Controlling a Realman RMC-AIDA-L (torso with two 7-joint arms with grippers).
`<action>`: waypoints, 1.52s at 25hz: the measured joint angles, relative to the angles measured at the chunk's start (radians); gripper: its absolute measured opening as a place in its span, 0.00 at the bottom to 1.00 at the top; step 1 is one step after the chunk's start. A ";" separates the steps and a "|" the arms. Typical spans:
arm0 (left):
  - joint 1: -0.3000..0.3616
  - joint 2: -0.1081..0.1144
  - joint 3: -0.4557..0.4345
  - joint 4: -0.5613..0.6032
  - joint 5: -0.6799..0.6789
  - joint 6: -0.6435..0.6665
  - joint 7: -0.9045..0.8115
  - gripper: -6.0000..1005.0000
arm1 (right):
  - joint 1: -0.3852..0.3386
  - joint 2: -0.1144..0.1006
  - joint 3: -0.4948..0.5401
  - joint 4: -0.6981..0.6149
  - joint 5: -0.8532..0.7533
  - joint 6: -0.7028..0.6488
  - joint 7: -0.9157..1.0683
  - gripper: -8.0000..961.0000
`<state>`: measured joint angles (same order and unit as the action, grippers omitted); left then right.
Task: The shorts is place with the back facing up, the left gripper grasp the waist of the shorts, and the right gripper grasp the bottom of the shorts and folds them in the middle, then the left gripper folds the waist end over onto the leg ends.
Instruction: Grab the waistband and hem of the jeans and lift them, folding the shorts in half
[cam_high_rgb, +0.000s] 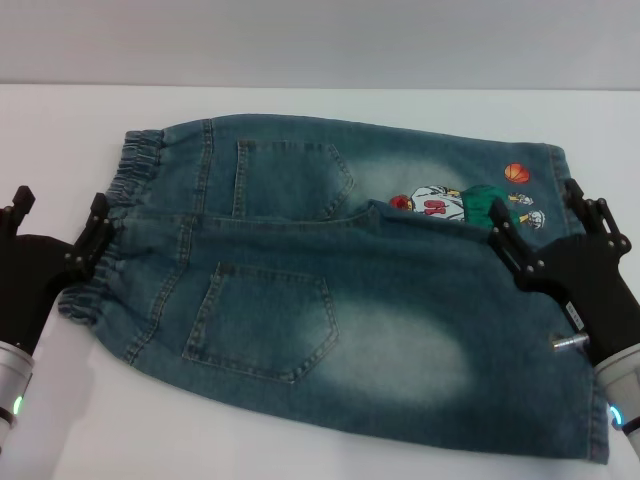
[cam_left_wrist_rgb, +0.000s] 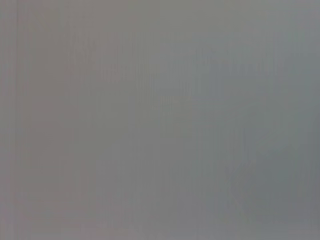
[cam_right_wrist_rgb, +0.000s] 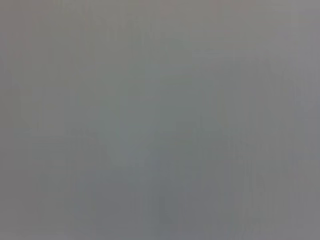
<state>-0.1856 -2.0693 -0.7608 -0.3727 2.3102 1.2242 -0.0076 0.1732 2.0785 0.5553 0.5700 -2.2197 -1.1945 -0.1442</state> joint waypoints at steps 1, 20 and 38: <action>0.000 0.000 0.000 0.000 0.000 0.000 0.000 0.86 | 0.000 0.000 0.000 0.000 0.000 0.000 0.000 0.83; -0.008 0.022 0.043 -0.085 0.002 -0.072 -0.015 0.84 | 0.012 -0.039 0.052 0.162 0.001 0.228 -0.010 0.83; 0.212 0.208 -0.278 -0.926 0.175 -0.986 0.000 0.82 | -0.215 -0.018 0.670 0.922 -0.006 1.426 -0.237 0.83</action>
<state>0.0264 -1.8611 -1.0393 -1.2992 2.4853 0.2377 -0.0079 -0.0423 2.0601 1.2255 1.4920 -2.2259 0.2310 -0.3813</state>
